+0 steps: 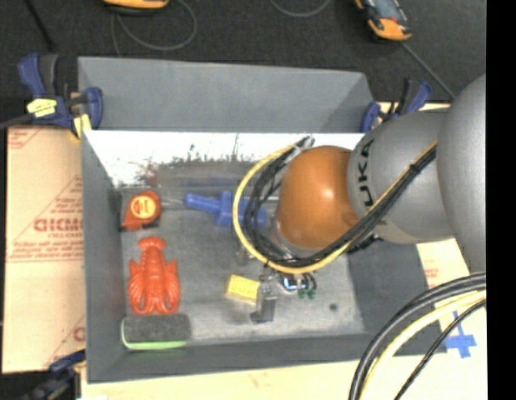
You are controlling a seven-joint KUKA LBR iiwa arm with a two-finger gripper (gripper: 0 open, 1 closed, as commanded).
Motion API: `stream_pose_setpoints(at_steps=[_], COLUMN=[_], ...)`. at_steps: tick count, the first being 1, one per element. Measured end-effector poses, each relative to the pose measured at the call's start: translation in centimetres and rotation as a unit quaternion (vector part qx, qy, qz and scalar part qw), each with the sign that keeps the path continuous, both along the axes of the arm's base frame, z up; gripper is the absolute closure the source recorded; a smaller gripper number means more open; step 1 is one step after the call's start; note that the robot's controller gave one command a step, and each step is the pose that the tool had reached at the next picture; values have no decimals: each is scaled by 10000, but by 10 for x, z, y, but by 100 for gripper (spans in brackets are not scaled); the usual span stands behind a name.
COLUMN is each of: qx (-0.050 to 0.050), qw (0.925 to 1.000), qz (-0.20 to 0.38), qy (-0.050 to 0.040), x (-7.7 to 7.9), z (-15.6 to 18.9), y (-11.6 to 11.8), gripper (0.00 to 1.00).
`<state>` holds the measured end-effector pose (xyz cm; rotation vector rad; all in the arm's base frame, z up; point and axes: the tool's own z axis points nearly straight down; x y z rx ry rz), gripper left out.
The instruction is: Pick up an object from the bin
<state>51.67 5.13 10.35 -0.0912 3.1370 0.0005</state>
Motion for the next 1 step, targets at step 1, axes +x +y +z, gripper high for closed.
stream_pose_setpoints(at_steps=[1], qx=[4], qw=[10000], qz=[-66], qy=[5], x=[-13], z=[-4], y=[-5], gripper=[0])
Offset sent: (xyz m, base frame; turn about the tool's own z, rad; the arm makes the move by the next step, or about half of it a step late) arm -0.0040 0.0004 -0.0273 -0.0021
